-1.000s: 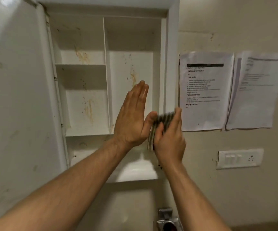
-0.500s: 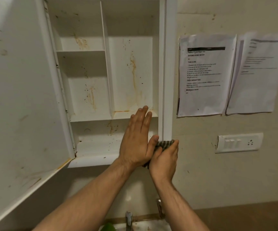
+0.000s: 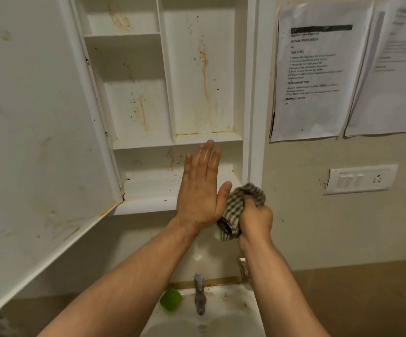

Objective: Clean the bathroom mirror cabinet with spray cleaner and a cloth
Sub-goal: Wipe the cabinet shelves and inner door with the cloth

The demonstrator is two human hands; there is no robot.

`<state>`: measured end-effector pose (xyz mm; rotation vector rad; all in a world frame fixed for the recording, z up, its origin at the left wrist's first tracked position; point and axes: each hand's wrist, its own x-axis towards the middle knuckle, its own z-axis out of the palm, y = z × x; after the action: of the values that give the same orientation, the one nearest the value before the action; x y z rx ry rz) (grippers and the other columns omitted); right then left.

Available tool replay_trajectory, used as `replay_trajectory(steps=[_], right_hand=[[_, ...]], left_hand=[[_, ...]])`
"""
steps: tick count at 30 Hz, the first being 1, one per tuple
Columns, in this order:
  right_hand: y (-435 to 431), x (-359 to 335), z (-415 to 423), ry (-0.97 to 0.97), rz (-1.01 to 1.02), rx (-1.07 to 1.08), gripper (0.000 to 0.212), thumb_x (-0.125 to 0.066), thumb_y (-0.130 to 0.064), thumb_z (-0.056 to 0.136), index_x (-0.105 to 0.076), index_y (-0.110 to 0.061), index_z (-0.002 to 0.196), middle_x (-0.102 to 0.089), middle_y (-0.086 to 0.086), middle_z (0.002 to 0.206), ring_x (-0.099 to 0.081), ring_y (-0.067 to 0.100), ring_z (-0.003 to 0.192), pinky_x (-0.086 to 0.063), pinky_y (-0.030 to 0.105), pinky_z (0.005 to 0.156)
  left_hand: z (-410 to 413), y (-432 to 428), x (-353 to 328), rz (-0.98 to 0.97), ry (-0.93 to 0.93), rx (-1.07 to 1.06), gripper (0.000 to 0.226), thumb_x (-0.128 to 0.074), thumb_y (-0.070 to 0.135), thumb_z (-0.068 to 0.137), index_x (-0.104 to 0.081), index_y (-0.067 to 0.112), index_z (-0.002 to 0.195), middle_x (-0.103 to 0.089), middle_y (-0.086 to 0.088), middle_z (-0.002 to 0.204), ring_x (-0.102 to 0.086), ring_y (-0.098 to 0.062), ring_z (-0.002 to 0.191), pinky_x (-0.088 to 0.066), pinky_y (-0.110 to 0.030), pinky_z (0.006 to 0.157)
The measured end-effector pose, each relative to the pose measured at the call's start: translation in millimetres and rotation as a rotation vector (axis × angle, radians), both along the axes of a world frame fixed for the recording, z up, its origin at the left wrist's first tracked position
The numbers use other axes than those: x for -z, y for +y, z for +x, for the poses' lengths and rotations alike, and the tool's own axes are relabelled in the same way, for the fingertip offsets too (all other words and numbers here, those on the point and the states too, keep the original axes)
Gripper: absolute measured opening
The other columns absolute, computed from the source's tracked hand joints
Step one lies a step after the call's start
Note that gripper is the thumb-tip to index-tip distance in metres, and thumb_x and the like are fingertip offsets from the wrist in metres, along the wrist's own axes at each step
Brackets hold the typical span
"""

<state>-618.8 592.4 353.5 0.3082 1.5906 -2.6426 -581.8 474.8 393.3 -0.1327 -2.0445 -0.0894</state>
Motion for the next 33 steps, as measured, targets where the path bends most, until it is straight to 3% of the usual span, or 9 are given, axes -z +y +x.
replay_trajectory(steps=[4,8,12,15,17,20,25,29,33], right_hand=[[23.9,43.1,30.9,-0.205,-0.196,0.109,0.019,-0.054,0.010,0.094,-0.070,0.002,0.099,-0.075,0.015,0.090,-0.075,0.031,0.079,-0.061,0.032,0.060],[29.8,35.5,32.5,0.048,-0.204,0.395,0.029,-0.053,0.004,0.100,-0.058,-0.003,0.127,-0.070,0.010,0.117,-0.072,0.028,0.107,-0.061,0.046,0.093],[19.2,-11.5,25.8,0.683,0.172,0.473,0.033,-0.057,-0.008,0.097,-0.060,-0.022,0.127,-0.068,-0.007,0.122,-0.066,0.007,0.114,-0.055,0.019,0.096],[6.4,-0.7,14.6,1.006,0.731,0.300,0.046,-0.053,0.004,0.096,-0.063,-0.014,0.137,-0.062,0.002,0.143,-0.050,0.017,0.140,-0.041,0.035,0.118],[-1.6,22.7,15.4,1.047,0.942,0.258,0.044,-0.055,0.008,0.096,-0.063,-0.007,0.137,-0.062,0.007,0.143,-0.051,0.023,0.141,-0.040,0.049,0.118],[-0.3,27.6,18.0,1.036,0.887,0.232,0.043,-0.053,0.004,0.097,-0.062,-0.009,0.137,-0.066,0.004,0.138,-0.058,0.021,0.132,-0.045,0.044,0.113],[45.6,2.8,-5.7,1.292,1.382,0.094,0.039,-0.058,-0.016,0.091,-0.060,-0.025,0.130,-0.069,-0.006,0.126,-0.061,0.017,0.121,-0.040,0.036,0.102],[4.9,13.5,20.4,1.143,1.097,0.180,0.033,-0.059,-0.005,0.092,-0.068,-0.015,0.122,-0.072,0.002,0.118,-0.064,0.020,0.112,-0.048,0.038,0.100],[-61.3,0.8,50.4,1.275,0.904,-0.224,0.036,-0.060,-0.010,0.090,-0.071,-0.021,0.122,-0.074,-0.006,0.118,-0.065,0.008,0.112,-0.050,0.031,0.103]], left_hand=[[6.8,-1.6,18.9,0.048,-0.013,-0.031,0.068,-0.041,0.041,0.104,-0.027,0.005,0.159,-0.018,-0.015,0.171,-0.010,-0.029,0.161,-0.003,-0.050,0.130],[13.9,6.5,45.5,0.105,-0.093,-0.071,0.068,-0.040,0.041,0.103,-0.027,0.006,0.160,-0.013,-0.012,0.173,-0.005,-0.026,0.161,0.003,-0.045,0.131],[16.8,6.3,62.0,0.131,-0.145,-0.126,0.070,-0.040,0.041,0.102,-0.025,0.006,0.161,-0.009,-0.010,0.174,-0.001,-0.024,0.162,0.001,-0.046,0.131],[19.9,1.3,69.1,0.163,-0.136,-0.110,0.068,-0.045,0.034,0.101,-0.027,0.005,0.160,-0.010,-0.010,0.174,-0.002,-0.023,0.162,-0.001,-0.047,0.131],[23.4,-2.4,73.8,0.194,-0.110,-0.099,0.067,-0.047,0.029,0.099,-0.029,0.005,0.159,-0.012,-0.010,0.173,-0.004,-0.023,0.162,-0.002,-0.047,0.131],[25.2,-1.2,76.1,0.280,-0.067,-0.083,0.065,-0.047,0.024,0.097,-0.030,0.005,0.157,-0.014,-0.009,0.173,-0.006,-0.022,0.161,0.000,-0.046,0.131],[25.9,5.3,69.1,0.337,-0.062,-0.036,0.064,-0.048,0.023,0.096,-0.031,0.006,0.156,-0.015,-0.010,0.172,-0.006,-0.022,0.161,0.003,-0.044,0.131],[33.2,-16.2,71.5,0.309,-0.060,-0.050,0.063,-0.050,0.022,0.098,-0.032,0.008,0.157,-0.018,-0.008,0.172,-0.009,-0.021,0.161,-0.002,-0.045,0.131],[52.3,-47.7,76.2,0.399,-0.043,-0.056,0.064,-0.052,0.013,0.095,-0.035,0.007,0.157,-0.029,-0.008,0.168,-0.017,-0.016,0.159,-0.008,-0.046,0.131]])
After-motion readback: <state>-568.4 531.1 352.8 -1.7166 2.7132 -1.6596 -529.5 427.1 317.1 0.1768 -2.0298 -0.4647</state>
